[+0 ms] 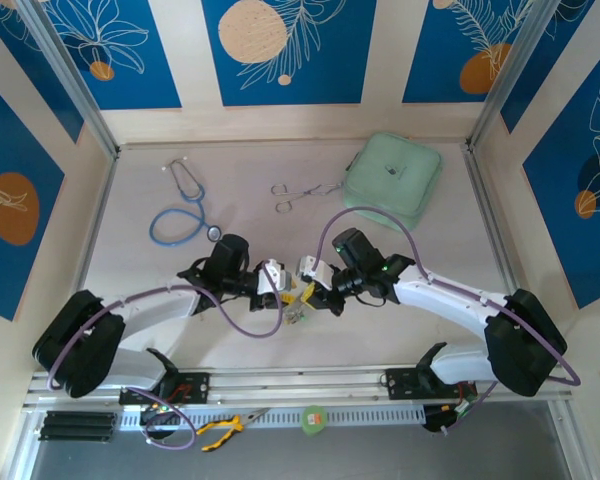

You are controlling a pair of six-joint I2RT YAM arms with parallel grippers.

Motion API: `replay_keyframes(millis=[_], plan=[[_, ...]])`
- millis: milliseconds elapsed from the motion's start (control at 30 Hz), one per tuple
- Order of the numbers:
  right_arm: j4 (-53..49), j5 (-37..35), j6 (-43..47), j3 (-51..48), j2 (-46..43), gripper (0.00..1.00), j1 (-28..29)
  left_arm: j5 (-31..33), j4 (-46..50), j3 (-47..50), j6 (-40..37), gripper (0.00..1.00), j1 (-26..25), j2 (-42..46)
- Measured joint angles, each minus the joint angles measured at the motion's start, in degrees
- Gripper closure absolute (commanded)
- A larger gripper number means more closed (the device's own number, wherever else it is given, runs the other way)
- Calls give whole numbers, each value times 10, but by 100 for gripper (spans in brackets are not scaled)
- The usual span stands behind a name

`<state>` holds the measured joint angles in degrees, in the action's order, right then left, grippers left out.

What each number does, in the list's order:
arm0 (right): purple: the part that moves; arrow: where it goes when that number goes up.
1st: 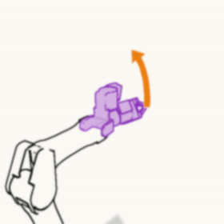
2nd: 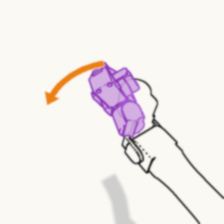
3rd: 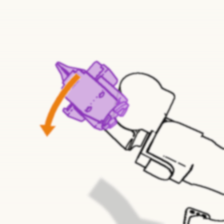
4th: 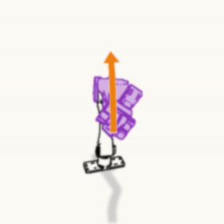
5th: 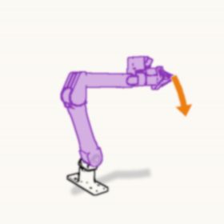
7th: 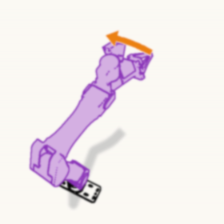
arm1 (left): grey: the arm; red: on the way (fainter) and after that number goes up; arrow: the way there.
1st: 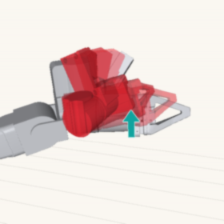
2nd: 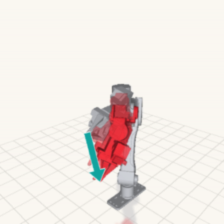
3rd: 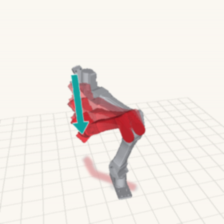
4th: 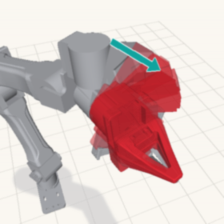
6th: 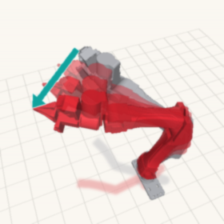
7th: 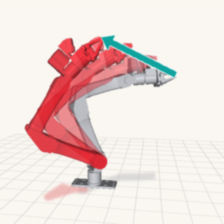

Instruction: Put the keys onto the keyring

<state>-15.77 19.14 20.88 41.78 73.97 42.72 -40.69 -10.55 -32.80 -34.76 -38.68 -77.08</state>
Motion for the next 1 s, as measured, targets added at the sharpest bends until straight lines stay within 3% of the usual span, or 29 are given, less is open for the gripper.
replay_keyframes(millis=[633,700,867,1000], plan=[[58,-12,0,-13,2,100,23,-43,3,0,-14,69,-2,-30],[66,-17,-2,-13,6,100,27,-46,-1,0,-12,75,-2,-30],[82,-23,-6,-15,12,99,31,-49,-1,3,-13,100,-2,-32],[91,-24,-2,-27,8,71,32,-40,7,3,-18,100,-3,-34]])
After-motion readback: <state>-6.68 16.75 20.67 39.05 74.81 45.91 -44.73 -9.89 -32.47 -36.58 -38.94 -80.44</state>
